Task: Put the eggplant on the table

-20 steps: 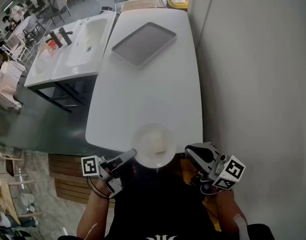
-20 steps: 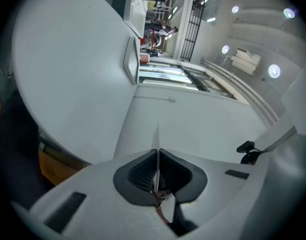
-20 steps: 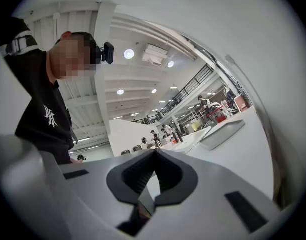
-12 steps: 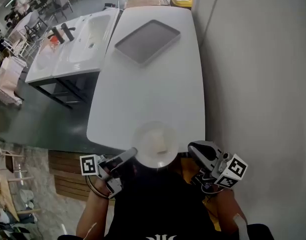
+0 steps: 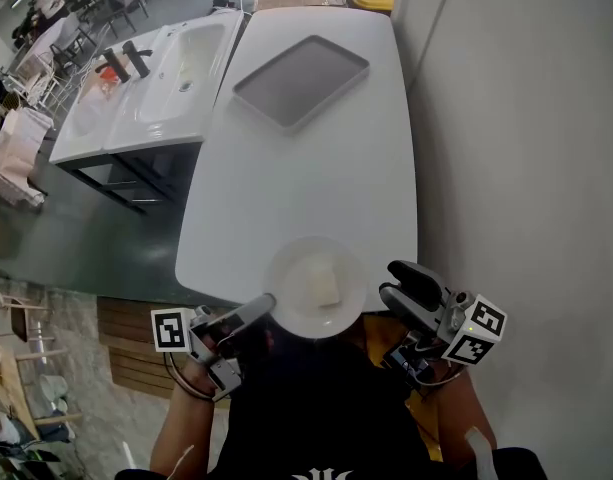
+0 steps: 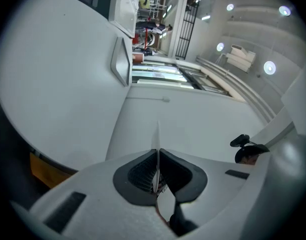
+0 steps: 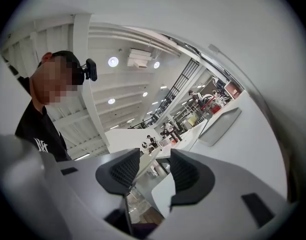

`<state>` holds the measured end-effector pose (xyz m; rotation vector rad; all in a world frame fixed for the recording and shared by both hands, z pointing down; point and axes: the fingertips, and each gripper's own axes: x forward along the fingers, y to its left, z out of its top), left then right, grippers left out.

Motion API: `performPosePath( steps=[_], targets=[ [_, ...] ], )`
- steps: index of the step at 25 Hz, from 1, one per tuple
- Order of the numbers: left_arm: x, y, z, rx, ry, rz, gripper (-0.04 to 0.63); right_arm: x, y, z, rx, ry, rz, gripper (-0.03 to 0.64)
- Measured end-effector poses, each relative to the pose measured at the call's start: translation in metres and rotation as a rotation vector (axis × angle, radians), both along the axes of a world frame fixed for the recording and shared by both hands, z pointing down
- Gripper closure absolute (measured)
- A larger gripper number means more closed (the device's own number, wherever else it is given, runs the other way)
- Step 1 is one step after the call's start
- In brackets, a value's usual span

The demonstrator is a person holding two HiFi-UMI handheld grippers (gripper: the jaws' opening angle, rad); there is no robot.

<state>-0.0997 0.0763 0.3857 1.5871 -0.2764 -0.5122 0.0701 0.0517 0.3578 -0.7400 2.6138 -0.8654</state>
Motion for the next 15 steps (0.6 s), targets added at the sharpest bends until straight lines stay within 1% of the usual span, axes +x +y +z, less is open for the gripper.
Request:
performPosePath(
  steps=[4,6,10,15],
  targets=[
    [0.0,-0.02,-0.006,0.003,-0.005,0.013,0.578,-0.02,-0.018,-0.002,-0.05,-0.022,-0.052,0.442],
    [0.001,-0.032,-0.007,0.002,-0.004,0.017,0.578,-0.027,-0.028,0.0,-0.072,-0.028,-0.071,0.469],
    [-0.002,-0.059,-0.002,-0.006,-0.009,0.024,0.578,-0.035,-0.054,0.01,-0.108,-0.048,-0.078,0.527],
    [-0.005,-0.085,0.004,-0.01,-0.019,0.029,0.578,-0.039,-0.081,0.021,-0.147,-0.041,-0.065,0.537]
  ],
)
